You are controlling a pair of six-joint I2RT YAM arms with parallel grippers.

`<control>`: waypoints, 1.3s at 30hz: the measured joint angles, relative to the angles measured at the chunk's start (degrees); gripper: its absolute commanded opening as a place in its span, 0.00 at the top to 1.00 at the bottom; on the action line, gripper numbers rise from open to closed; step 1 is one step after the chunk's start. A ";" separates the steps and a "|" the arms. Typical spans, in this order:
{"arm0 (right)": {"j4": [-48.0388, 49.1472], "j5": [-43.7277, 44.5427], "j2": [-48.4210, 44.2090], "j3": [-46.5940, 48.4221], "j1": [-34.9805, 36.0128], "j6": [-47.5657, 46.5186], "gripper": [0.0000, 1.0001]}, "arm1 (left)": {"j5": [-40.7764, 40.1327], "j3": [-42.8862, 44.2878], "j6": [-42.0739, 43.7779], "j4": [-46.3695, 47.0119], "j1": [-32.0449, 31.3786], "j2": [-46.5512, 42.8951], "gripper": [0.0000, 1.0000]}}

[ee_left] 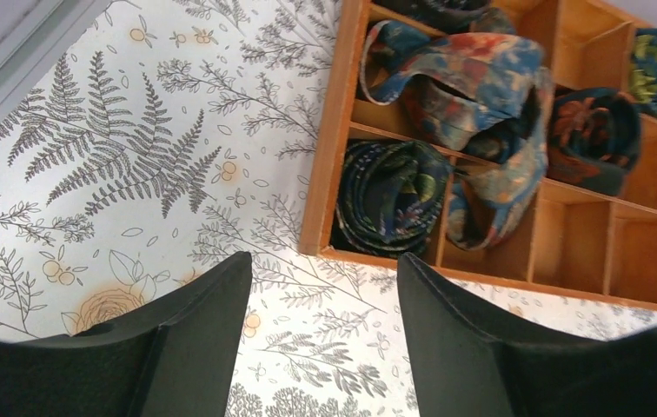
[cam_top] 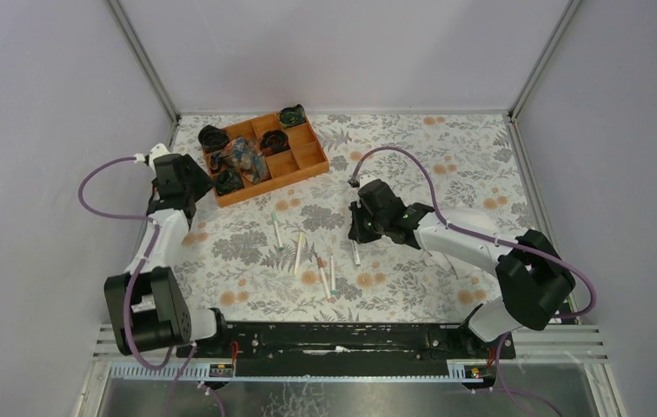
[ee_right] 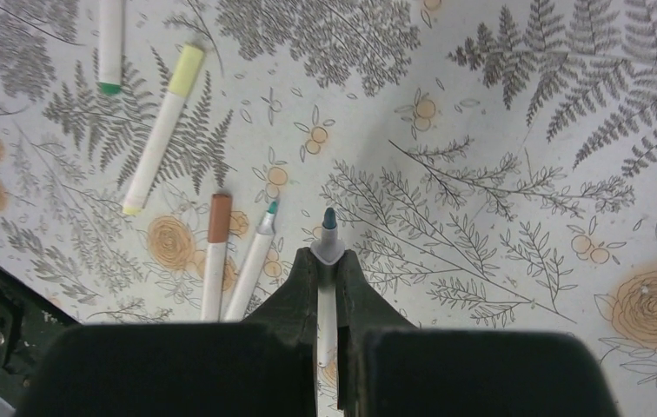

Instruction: Insert the pens into the pen caps

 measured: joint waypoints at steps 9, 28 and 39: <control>0.07 -0.07 4.04 -1.92 -0.02 1.51 1.00 | 3.02 -3.98 0.35 -0.48 0.00 -10.03 0.35; 3.98 -3.19 4.63 -4.22 -0.04 6.03 1.00 | 4.79 -5.01 0.35 -0.52 -0.28 -11.08 0.32; 4.22 -3.08 7.17 -4.63 -0.04 9.16 0.92 | 5.05 -4.98 0.52 -0.68 -1.70 -11.26 0.32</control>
